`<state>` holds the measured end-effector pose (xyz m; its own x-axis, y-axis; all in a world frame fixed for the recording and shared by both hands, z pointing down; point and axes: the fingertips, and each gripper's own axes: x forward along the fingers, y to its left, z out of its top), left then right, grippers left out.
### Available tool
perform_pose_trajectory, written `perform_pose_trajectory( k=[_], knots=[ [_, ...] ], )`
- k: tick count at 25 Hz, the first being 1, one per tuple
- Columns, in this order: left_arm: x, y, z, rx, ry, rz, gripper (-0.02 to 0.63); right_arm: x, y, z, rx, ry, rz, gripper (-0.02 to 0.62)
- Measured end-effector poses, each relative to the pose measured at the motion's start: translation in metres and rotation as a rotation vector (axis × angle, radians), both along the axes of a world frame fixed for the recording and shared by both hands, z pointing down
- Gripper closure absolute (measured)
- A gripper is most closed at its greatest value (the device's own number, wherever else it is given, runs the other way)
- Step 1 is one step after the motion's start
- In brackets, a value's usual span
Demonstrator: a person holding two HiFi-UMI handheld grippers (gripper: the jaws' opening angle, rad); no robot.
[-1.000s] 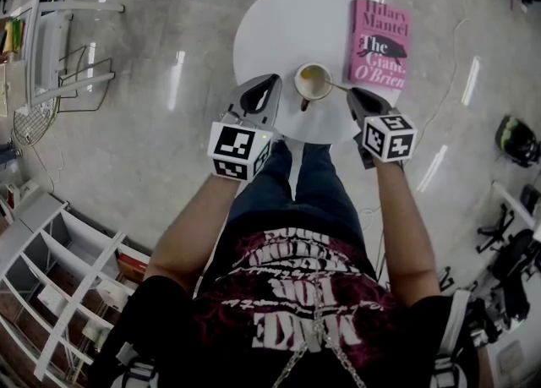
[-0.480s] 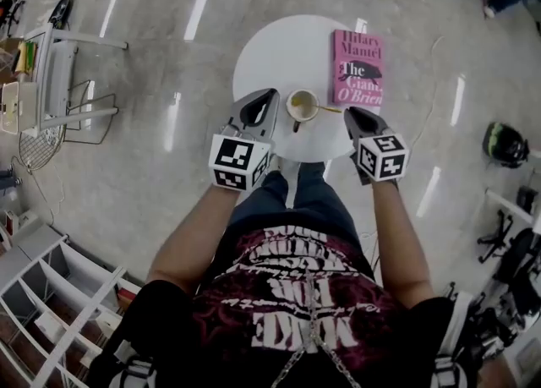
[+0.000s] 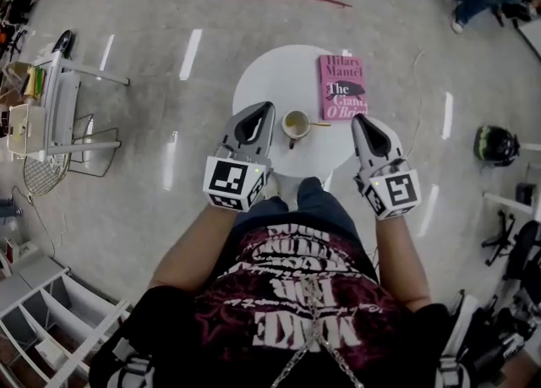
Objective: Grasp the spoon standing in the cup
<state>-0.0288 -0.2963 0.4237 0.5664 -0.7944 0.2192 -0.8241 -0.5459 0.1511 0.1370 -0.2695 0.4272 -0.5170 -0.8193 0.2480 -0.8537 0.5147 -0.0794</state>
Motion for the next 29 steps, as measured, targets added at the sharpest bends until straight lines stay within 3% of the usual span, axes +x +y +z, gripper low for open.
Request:
perform_pose_trajectory(
  k=[4, 29],
  knots=[
    [0.005, 0.0, -0.015, 0.045, 0.009, 0.001, 0.581, 0.011, 0.003, -0.023, 0.064, -0.015, 0.05, 0.56],
    [0.02, 0.014, -0.024, 0.052, 0.008, 0.055, 0.581, 0.02, 0.028, -0.024, 0.044, -0.015, 0.061, 0.561]
  ],
)
